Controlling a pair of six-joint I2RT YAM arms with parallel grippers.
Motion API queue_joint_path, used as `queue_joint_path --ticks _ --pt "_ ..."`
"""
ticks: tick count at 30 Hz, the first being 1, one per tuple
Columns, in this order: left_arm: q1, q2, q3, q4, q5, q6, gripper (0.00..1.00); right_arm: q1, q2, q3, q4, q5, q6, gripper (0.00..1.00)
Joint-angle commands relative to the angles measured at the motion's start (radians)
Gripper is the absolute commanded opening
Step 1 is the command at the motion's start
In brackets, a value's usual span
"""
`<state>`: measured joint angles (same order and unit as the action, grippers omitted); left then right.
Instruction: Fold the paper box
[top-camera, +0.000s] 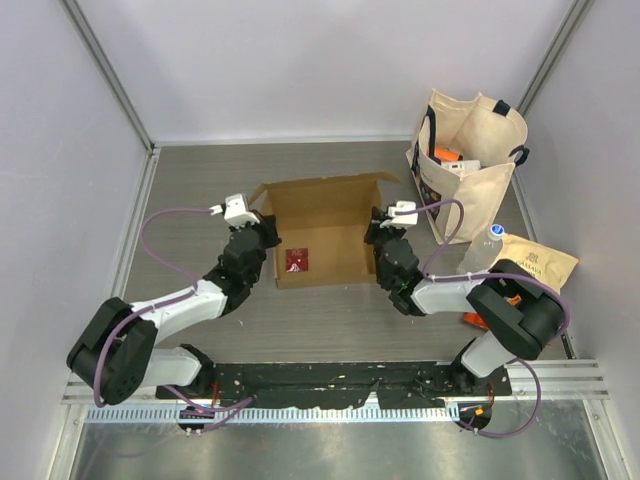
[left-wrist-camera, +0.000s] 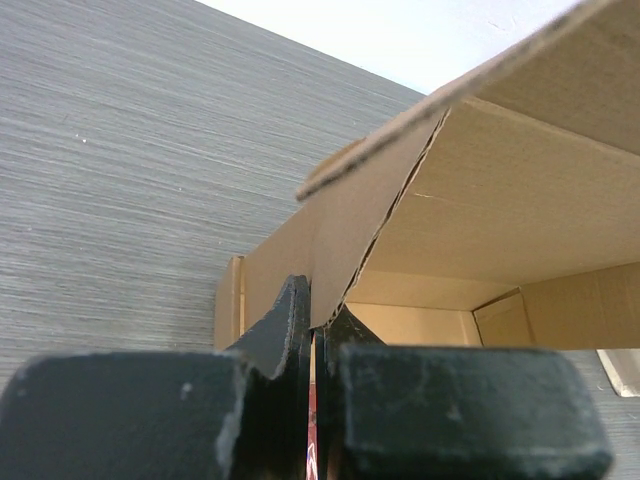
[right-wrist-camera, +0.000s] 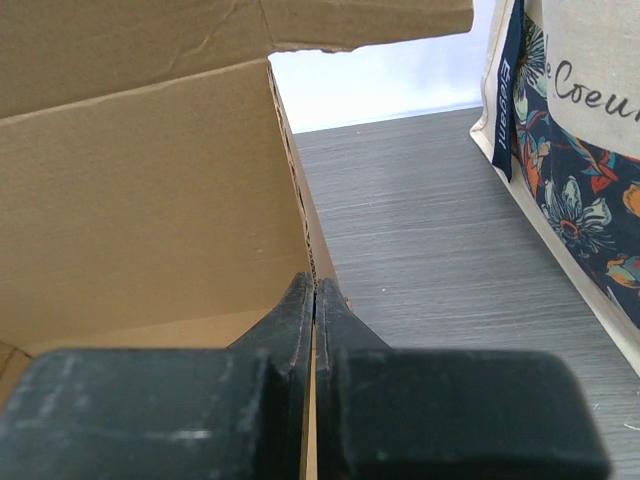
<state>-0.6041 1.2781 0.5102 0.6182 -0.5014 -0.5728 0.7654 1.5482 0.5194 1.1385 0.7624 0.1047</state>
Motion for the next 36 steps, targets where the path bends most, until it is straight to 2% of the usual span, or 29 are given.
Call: queue_joint_path --ticks 1,5,8,9,10,12,13,14,15,16,17,18,20,23,24,25,27,28,31,36 --pt "-0.037 -0.010 -0.056 -0.012 -0.028 -0.021 0.00 0.017 -0.043 -0.051 0.049 0.000 0.039 0.01" --pt "-0.043 0.004 -0.104 0.046 -0.017 0.022 0.00 0.026 -0.095 -0.107 0.018 0.005 0.065 0.05" --pt "-0.048 0.013 -0.120 0.075 -0.022 0.065 0.00 0.040 -0.192 -0.121 -0.118 0.012 0.127 0.14" --pt "-0.048 0.017 -0.125 0.086 -0.025 0.074 0.00 0.046 -0.226 -0.119 -0.178 0.014 0.154 0.22" --pt "-0.048 0.020 -0.133 0.095 -0.026 0.083 0.00 0.045 -0.261 -0.116 -0.347 0.011 0.240 0.25" --pt "-0.049 0.027 -0.142 0.112 -0.031 0.099 0.00 0.046 -0.393 -0.088 -0.565 -0.009 0.338 0.30" --pt "-0.049 0.030 -0.147 0.118 -0.028 0.100 0.00 0.046 -0.445 -0.081 -0.764 -0.029 0.381 0.32" --pt "-0.049 0.033 -0.148 0.129 -0.029 0.105 0.00 0.046 -0.491 -0.073 -0.851 -0.082 0.429 0.34" --pt "-0.052 0.046 -0.148 0.132 -0.028 0.109 0.00 0.046 -0.585 -0.075 -0.918 -0.122 0.435 0.41" --pt "-0.054 0.049 -0.150 0.136 -0.028 0.113 0.00 0.046 -0.632 -0.070 -1.063 -0.159 0.437 0.46" --pt "-0.054 0.055 -0.150 0.144 -0.026 0.117 0.00 0.045 -0.681 -0.056 -1.117 -0.235 0.402 0.50" --pt "-0.056 0.058 -0.151 0.147 -0.025 0.126 0.00 0.043 -0.768 -0.045 -1.163 -0.291 0.368 0.65" --pt "-0.057 0.058 -0.156 0.153 -0.025 0.134 0.00 0.031 -0.815 0.080 -1.298 -0.388 0.252 0.68" --pt "-0.060 0.052 -0.159 0.150 -0.025 0.149 0.00 0.017 -0.742 0.345 -1.468 -0.535 0.111 0.78" --pt "-0.060 0.049 -0.159 0.150 -0.025 0.151 0.00 0.009 -0.691 0.425 -1.525 -0.549 0.010 0.76" --pt "-0.060 0.047 -0.157 0.147 -0.023 0.154 0.00 0.008 -0.569 0.568 -1.615 -0.545 -0.038 0.76" --pt "-0.060 0.050 -0.154 0.147 -0.023 0.159 0.00 0.006 -0.469 0.672 -1.648 -0.554 -0.199 0.75" --pt "-0.060 0.058 -0.150 0.149 -0.025 0.160 0.00 0.006 -0.395 0.748 -1.649 -0.628 -0.251 0.75" --pt "-0.060 0.064 -0.139 0.146 -0.025 0.163 0.00 0.006 -0.301 0.833 -1.605 -0.737 -0.451 0.75" --pt "-0.060 0.049 -0.134 0.130 -0.009 0.149 0.00 0.006 -0.128 0.950 -1.636 -0.877 -0.576 0.73"
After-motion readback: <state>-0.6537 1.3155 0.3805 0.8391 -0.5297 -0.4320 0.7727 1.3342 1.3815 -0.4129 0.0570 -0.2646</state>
